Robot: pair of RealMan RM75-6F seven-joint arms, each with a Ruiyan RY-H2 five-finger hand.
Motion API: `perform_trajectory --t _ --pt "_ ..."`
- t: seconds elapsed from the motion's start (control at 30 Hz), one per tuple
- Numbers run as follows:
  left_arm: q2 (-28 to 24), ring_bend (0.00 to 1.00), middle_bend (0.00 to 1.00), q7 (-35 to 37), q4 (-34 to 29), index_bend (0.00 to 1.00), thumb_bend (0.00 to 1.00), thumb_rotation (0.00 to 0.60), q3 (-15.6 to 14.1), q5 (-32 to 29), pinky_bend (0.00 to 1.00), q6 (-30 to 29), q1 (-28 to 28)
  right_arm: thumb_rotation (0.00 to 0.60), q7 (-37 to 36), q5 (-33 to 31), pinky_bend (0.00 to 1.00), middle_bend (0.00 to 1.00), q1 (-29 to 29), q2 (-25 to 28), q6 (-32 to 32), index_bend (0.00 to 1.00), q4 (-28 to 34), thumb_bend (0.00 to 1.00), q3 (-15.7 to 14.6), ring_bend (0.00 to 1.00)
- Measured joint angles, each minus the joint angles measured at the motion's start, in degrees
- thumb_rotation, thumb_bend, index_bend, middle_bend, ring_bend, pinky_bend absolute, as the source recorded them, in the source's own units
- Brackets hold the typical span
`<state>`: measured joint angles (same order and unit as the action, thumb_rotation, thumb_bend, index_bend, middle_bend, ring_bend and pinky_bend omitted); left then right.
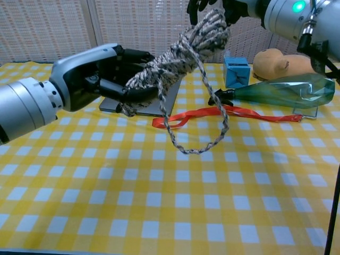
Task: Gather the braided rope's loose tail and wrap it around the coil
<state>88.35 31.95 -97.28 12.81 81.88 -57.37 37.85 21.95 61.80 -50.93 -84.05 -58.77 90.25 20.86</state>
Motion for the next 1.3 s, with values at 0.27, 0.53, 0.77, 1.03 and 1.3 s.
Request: perform_trajectory --t 0.27,0.53,0.77,1.03,1.3 --pt "-5.09 0.73 0.76 12.10 -0.80 0.82 0.75 0.600 1.08 2.27 0.80 -2.67 -0.75 0.600 -7.74 4.75 0.16 0.27 3.26 0.32 0.06 0.63 -4.90 0.51 -4.59 0.23" --pt "-8.56 0.73 0.76 14.93 -0.81 0.82 0.75 0.600 3.19 -1.68 0.80 -2.69 -1.04 0.600 -7.32 10.51 0.16 0.27 5.12 -0.93 0.35 0.63 -8.54 0.51 -10.96 0.24" --pt "-9.89 0.73 0.76 16.74 -1.01 0.82 0.75 0.600 5.53 -7.05 0.80 -2.29 -1.40 0.600 -5.82 14.73 0.16 0.28 6.35 -2.48 0.80 0.63 -9.22 0.51 -15.34 0.24" --pt "-10.06 0.73 0.76 15.89 -0.96 0.82 0.75 0.600 8.31 -13.56 0.80 -2.06 -1.67 0.600 -3.34 18.07 0.16 0.28 7.22 -3.86 1.95 0.63 -8.76 0.51 -18.80 0.24" --pt "-8.57 0.72 0.76 9.59 0.77 0.82 0.76 0.600 9.86 -18.94 0.80 -3.76 -1.66 0.600 -0.79 21.92 0.16 0.29 7.89 -3.51 1.84 0.63 -5.16 0.51 -21.19 0.24"
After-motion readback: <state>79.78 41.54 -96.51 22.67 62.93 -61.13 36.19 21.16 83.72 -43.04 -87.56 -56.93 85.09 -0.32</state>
